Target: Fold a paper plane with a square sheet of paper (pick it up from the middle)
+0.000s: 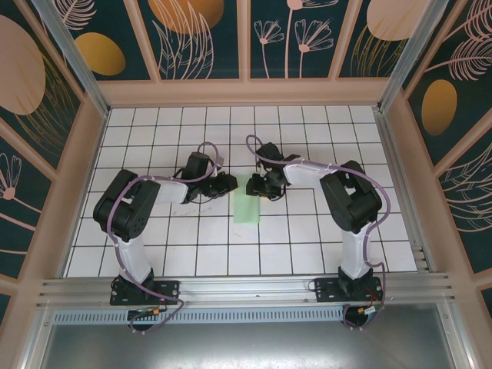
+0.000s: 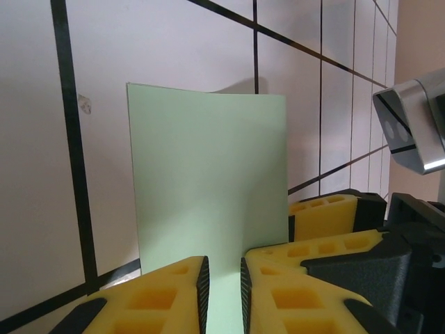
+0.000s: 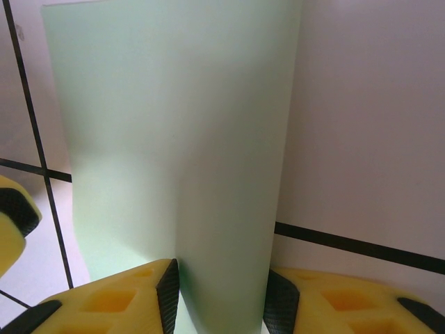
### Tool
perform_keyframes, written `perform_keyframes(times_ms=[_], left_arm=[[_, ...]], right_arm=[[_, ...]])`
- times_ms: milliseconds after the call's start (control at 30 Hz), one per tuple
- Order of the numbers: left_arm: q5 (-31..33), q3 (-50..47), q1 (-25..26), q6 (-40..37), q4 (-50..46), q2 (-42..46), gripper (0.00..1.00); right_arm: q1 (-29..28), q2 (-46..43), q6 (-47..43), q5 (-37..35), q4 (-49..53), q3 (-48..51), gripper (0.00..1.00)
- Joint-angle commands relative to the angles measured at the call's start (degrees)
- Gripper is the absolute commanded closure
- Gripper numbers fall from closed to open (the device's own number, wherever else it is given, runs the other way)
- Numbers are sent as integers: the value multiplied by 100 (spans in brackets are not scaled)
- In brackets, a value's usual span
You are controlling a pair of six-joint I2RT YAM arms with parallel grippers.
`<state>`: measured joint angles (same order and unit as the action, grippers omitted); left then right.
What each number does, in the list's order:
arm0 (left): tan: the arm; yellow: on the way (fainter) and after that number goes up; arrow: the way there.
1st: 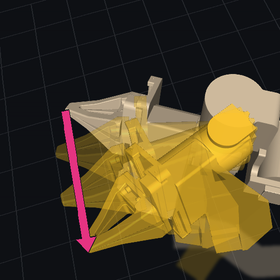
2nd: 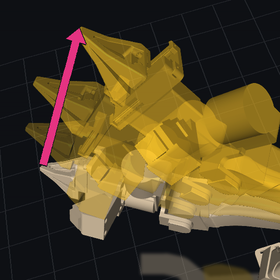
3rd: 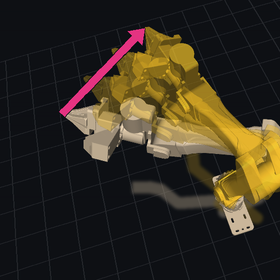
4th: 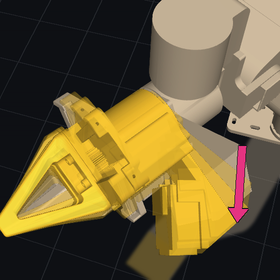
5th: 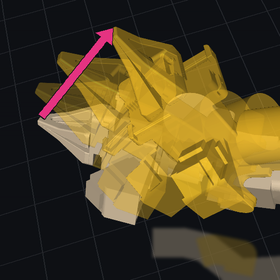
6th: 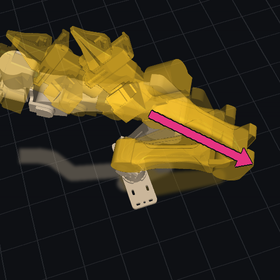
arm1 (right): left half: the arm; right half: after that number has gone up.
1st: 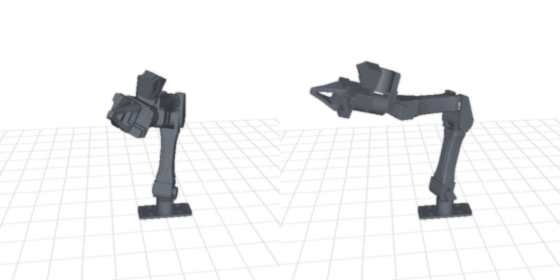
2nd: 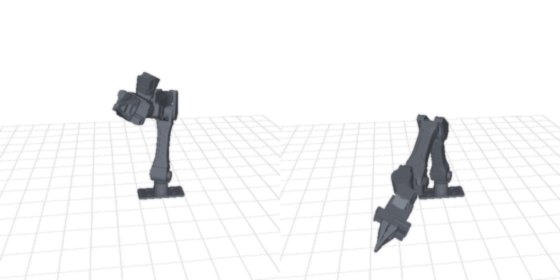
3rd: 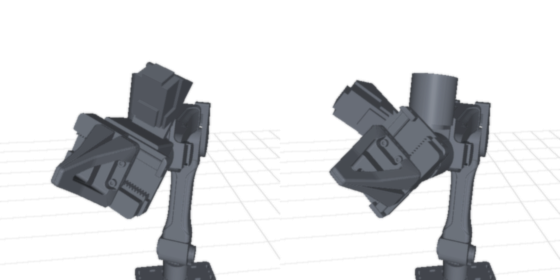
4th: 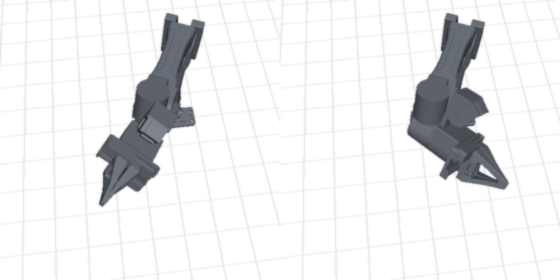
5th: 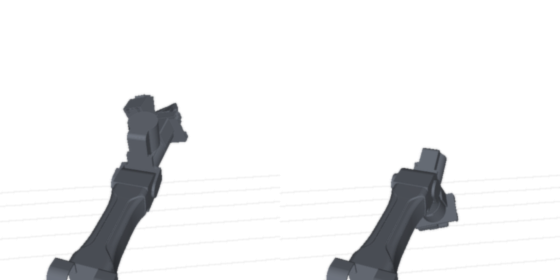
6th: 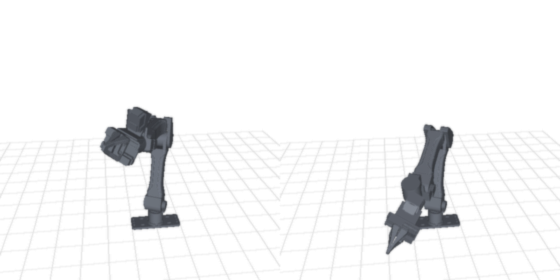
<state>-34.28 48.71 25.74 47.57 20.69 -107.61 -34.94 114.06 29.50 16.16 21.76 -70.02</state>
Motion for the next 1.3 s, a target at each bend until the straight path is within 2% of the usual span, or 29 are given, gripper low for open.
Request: perform_keyframes(times_ms=[0, 333, 733, 1267], left_arm=[[-115, 130, 63, -129, -141, -126, 78], [-107, 171, 86, -160, -197, -194, 78], [-37, 193, 107, -208, -282, -147, 78], [-23, 240, 142, -257, -383, -220, 81]], right_arm=[[158, 1628, -67, -1475, 206, 612, 55], [188, 1628, -99, -1458, 181, 641, 60], [130, 1619, -348, -1469, 167, 595, 56], [132, 1637, -383, -1496, 162, 586, 57]])
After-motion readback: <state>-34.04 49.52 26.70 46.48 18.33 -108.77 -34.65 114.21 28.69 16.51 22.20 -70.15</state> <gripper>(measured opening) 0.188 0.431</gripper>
